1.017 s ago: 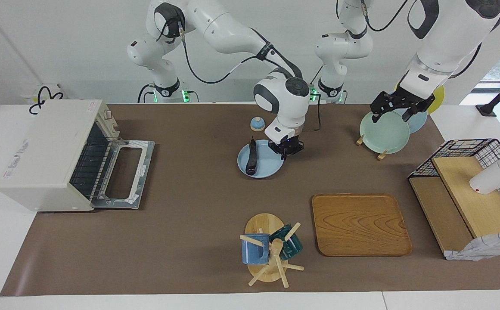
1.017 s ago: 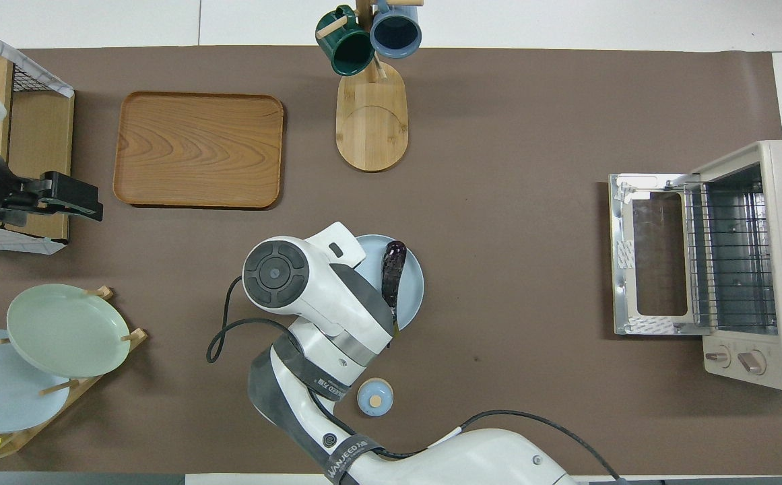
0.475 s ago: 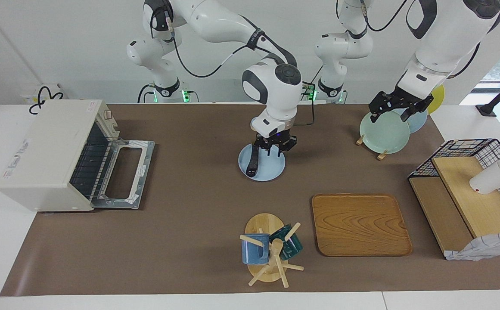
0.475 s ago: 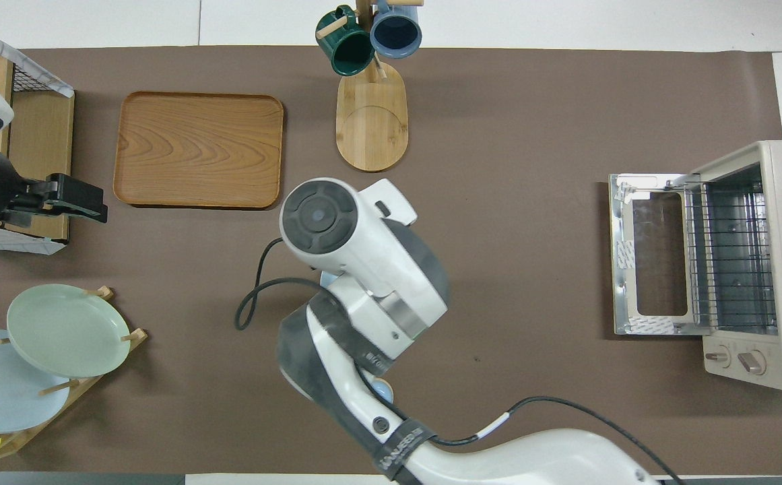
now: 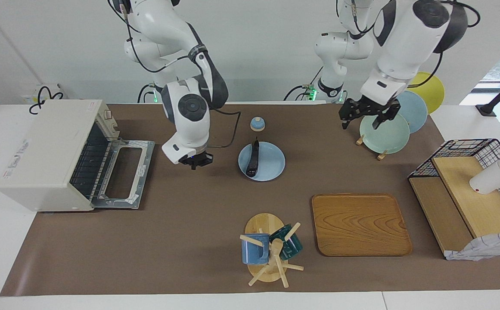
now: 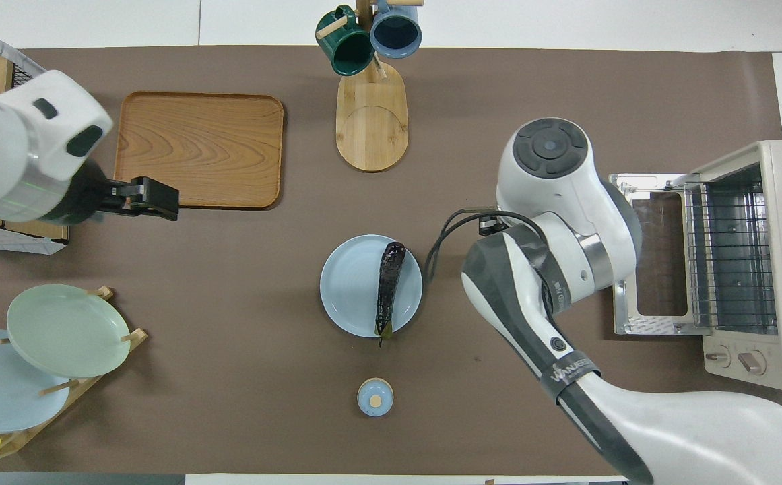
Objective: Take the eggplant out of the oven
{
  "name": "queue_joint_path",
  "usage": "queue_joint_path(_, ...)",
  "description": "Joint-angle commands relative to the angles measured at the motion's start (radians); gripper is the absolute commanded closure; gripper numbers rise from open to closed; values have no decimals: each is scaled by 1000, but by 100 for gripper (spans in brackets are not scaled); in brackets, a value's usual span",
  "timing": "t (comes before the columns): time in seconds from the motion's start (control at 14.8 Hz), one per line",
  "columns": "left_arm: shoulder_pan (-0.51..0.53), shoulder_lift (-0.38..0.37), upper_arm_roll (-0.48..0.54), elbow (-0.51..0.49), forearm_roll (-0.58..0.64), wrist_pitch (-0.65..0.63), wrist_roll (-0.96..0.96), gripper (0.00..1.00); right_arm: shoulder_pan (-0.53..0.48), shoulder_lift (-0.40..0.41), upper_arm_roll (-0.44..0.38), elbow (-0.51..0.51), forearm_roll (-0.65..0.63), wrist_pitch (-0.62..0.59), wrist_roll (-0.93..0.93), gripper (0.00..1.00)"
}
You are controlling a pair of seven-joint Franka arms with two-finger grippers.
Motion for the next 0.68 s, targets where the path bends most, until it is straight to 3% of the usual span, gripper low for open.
queue_joint_path(0.0,-125,42,10,-91,-44,143,-85,0,-66,-74,19,-188,-64,158,-79,100)
queue_joint_path(0.2,-262,162,10,-94,-49,263,-165,0,-156,-72,19,-238,-64,245,-187,100)
queue_joint_path(0.61,-366,276,10,-203,-50,513,-203,0,-198,-71,18,-288,-67,304,-218,100)
